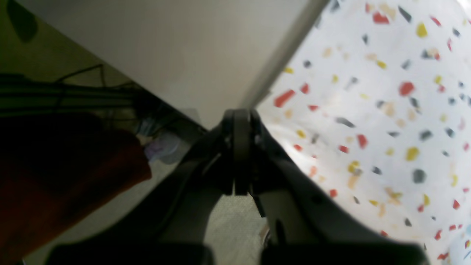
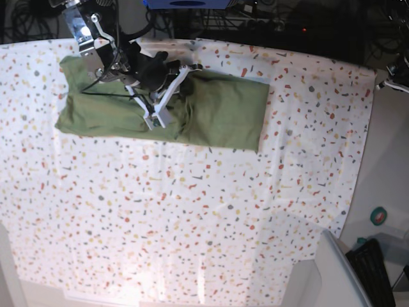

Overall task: Layout the t-shirt on the table in an organized manner, then fold the t-shirt properly
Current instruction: 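Release the strip and press the folded end flat with the right gripper, then move both grippers to the two ends of the folded shirt and grasp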

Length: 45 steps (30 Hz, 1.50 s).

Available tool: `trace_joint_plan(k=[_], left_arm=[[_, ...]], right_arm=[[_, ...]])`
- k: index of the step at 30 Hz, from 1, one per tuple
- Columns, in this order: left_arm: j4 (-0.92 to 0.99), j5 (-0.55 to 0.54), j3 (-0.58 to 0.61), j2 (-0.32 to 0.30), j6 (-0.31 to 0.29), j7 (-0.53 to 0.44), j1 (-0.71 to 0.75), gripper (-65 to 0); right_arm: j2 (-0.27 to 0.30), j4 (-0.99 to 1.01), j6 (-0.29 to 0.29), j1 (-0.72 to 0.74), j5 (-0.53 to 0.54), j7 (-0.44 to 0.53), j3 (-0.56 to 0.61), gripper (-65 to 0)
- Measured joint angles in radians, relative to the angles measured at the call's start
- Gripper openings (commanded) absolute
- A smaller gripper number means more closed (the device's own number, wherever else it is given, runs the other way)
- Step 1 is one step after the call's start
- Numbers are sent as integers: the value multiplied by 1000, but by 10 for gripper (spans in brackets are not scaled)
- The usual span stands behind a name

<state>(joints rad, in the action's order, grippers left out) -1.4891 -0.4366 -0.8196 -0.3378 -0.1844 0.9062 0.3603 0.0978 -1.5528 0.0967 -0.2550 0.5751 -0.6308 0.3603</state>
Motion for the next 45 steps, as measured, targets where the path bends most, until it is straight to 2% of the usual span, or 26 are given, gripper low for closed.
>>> trace_joint_plan(k=[5,18,19,22,24,26,28,30,34,35,36,39,40,43,45], left_arm=[[13,0,0,-1,0,2,-3,-650],[14,-1,0,-1,0,2,-8,-650],[14,-1,0,-1,0,2,-8,-650],[14,-1,0,0,0,2,-8,-650],[14,-1,0,2,0,2,-8,-650],[6,-5,10,6,1,1,-8,-650],[-1,3,73,5,3,-5,-5,-650],[-17,-3,134,19,-1,-42,-10,-650],[-4,6,276,16,4,-180,-14,-650],[6,6,313,16,5,-209,-12,-650],[19,6,352,21,4,-221,-14,-650],[77,5,462,41,-2,-269,-55,-650],[98,1,488,40,-3,-281,-71,-650],[139,2,550,32,3,-320,-114,-650],[162,3,584,30,4,-332,-134,-650]], right_arm=[[0,-58,-2,-31,-2,-11,0,-650],[1,8,-11,-14,-3,-21,-5,-650],[0,1,-39,-16,0,-23,-5,-615],[0,-24,-85,-25,-3,-23,-5,-413],[4,-47,-89,-34,-3,-24,-5,-387],[33,-94,-90,-40,11,-24,-5,-384],[68,-159,-89,-43,10,-28,-38,-378],[68,-209,-87,-60,20,-16,-166,-368],[75,-159,-89,-34,5,-25,-414,-252],[75,-140,-79,-26,2,-28,-461,-243],[76,-127,-35,-20,0,-43,-513,-243],[60,-82,155,6,52,-153,-707,-240],[61,-55,193,19,71,-192,-772,-240],[73,56,251,70,77,-266,-921,-239],[84,137,301,98,72,-304,-958,-239]])
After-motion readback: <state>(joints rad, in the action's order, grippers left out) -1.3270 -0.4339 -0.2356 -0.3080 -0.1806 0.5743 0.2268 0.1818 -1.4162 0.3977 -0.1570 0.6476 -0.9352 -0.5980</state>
